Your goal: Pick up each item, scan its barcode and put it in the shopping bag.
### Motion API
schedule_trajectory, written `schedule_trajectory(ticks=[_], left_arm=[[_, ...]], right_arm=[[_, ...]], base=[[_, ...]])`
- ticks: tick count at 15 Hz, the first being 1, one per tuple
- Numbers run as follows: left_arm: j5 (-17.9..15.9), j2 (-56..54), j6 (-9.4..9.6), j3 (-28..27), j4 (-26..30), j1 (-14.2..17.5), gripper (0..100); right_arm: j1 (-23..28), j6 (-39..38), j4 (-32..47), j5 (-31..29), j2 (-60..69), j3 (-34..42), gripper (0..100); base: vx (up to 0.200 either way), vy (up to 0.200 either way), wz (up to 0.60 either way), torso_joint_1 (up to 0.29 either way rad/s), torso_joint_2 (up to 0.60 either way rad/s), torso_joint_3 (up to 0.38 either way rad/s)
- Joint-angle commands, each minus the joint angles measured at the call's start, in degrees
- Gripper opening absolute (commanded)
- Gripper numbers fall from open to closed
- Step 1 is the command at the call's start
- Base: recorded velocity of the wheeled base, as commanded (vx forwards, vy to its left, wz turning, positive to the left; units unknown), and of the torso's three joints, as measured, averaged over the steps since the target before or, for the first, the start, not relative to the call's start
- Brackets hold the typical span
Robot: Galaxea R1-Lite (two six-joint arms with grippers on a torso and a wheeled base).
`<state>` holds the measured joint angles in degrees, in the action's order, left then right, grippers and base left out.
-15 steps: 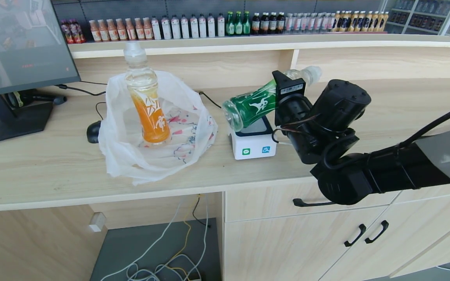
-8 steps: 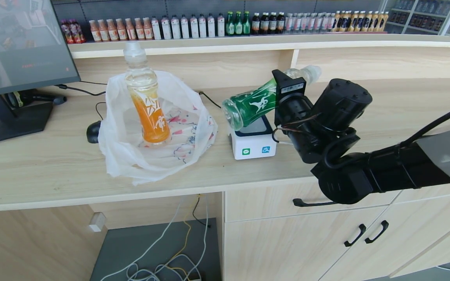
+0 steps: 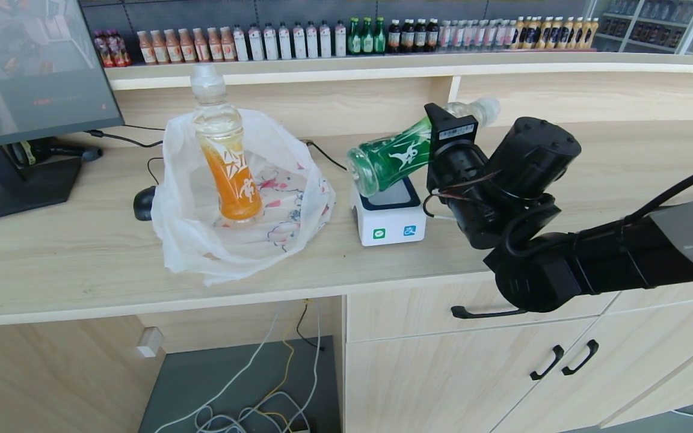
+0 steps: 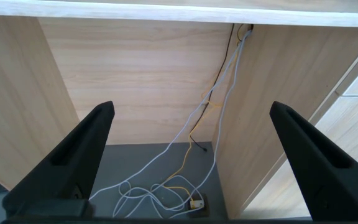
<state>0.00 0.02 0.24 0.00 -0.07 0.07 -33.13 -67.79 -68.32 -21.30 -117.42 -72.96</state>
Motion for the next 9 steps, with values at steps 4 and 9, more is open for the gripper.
schedule_trajectory(ticks=[4, 9], left_arm=[[0.00, -0.02, 0.02, 0.00, -0.01, 0.01, 100], [0.00, -0.02, 0.02, 0.00, -0.01, 0.01, 100]], right_arm=[[0.00, 2.05, 0.03, -0.15, 3.34, 0.71, 0], [-2.81, 12.25, -0.41, -0.50, 8.17, 2.82, 0]], base=[[0.000, 0.000, 0.00, 0.000, 0.00, 0.000], [0.000, 0.000, 0.00, 0.000, 0.00, 0.000]])
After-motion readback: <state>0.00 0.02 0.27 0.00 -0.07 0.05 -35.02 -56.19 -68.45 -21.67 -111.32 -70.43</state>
